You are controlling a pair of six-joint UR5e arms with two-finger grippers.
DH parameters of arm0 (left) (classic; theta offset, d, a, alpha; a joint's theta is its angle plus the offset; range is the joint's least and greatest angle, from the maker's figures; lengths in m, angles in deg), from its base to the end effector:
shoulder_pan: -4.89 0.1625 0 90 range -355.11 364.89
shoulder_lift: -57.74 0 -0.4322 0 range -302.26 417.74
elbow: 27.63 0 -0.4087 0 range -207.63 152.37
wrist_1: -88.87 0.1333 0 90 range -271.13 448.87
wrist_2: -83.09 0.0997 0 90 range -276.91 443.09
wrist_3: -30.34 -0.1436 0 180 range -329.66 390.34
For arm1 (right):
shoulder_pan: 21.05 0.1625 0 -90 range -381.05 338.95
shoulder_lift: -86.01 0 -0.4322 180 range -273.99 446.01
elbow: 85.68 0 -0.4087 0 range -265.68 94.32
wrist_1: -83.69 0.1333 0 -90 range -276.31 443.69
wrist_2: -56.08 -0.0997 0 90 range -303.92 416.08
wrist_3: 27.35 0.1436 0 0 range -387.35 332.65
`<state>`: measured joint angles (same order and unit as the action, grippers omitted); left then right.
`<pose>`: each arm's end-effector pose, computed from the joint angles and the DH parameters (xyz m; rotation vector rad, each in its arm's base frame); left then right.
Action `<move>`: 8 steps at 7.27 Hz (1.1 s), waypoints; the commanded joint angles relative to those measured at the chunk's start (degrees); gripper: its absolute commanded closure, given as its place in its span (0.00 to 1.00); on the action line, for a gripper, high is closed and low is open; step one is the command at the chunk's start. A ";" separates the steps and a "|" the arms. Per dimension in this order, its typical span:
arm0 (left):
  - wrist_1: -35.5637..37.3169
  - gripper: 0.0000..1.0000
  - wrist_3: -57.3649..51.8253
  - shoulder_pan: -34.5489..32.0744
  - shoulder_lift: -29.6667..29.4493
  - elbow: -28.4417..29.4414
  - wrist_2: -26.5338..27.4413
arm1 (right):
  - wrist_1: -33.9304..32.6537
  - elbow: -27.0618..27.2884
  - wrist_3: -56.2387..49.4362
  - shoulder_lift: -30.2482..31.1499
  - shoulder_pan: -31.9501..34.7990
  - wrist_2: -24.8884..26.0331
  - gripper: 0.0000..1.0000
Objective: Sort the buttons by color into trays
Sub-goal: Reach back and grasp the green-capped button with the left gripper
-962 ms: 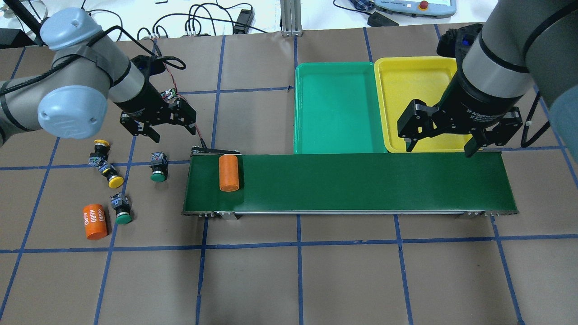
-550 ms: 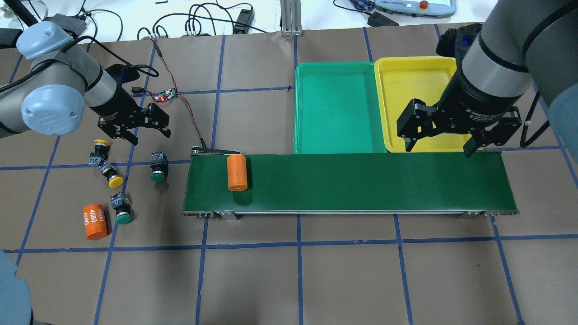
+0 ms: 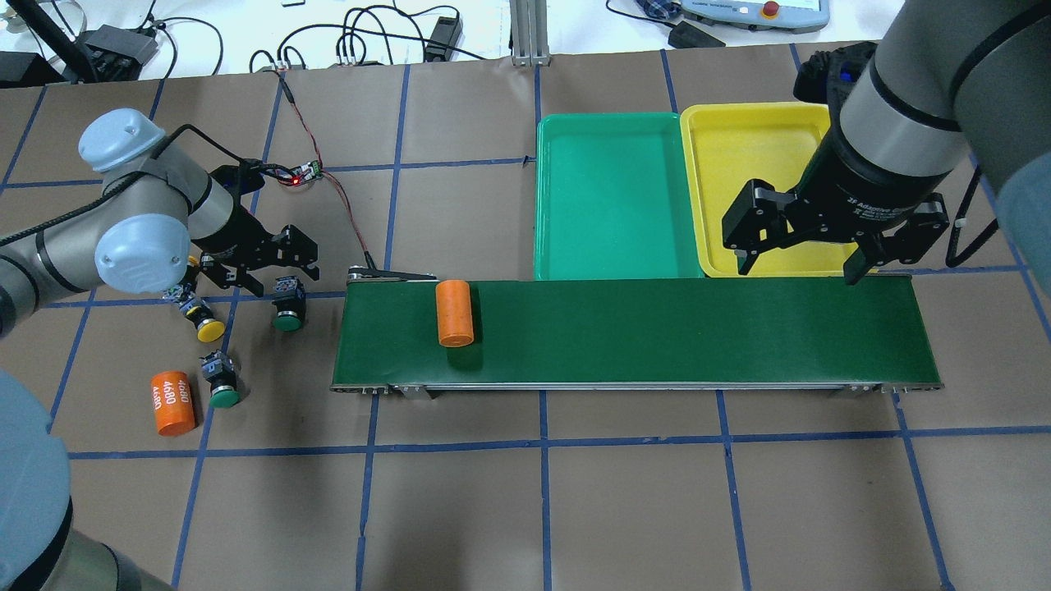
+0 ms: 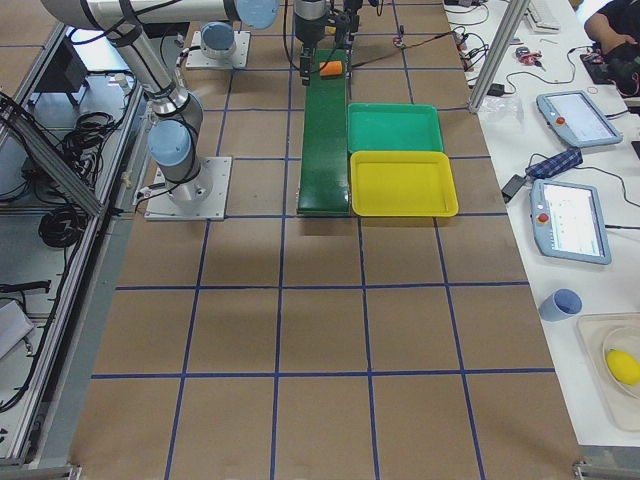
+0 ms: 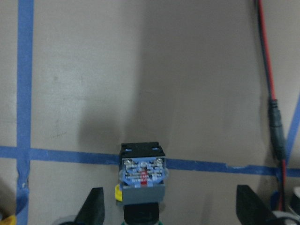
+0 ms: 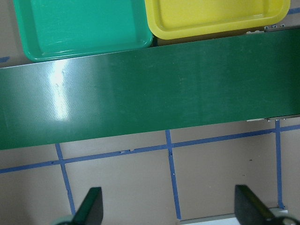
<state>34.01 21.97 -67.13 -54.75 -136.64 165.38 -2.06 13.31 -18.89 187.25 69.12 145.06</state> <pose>0.0261 -0.5748 0.1385 0.2610 -2.9718 -0.1156 0.1371 -0.4184 0.4555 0.2264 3.1177 0.0565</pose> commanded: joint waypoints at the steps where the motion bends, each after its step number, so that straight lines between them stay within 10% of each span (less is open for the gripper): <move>1: 4.68 0.07 -0.24 0.13 -2.02 -2.00 3.92 | -0.12 0.59 -0.02 0.01 0.00 0.31 0.00; 2: 4.68 0.27 -0.15 -0.39 -2.37 -2.09 4.37 | -0.47 0.59 -0.02 0.10 0.00 0.22 0.00; 3: 3.99 0.69 -0.24 -0.57 -2.12 -1.65 4.81 | -0.73 0.68 -0.02 0.10 0.00 0.14 0.00; 4: 3.81 0.82 -0.15 -1.01 -1.16 -1.56 4.73 | -0.65 0.68 -0.02 0.18 0.00 0.40 0.00; 8: -4.30 0.95 -0.24 -1.27 3.14 3.15 4.38 | -1.43 0.68 -0.02 0.10 0.00 -0.04 0.00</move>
<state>35.26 21.73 -68.27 -53.63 -136.49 170.02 -3.09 14.00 -18.88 187.36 69.12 145.07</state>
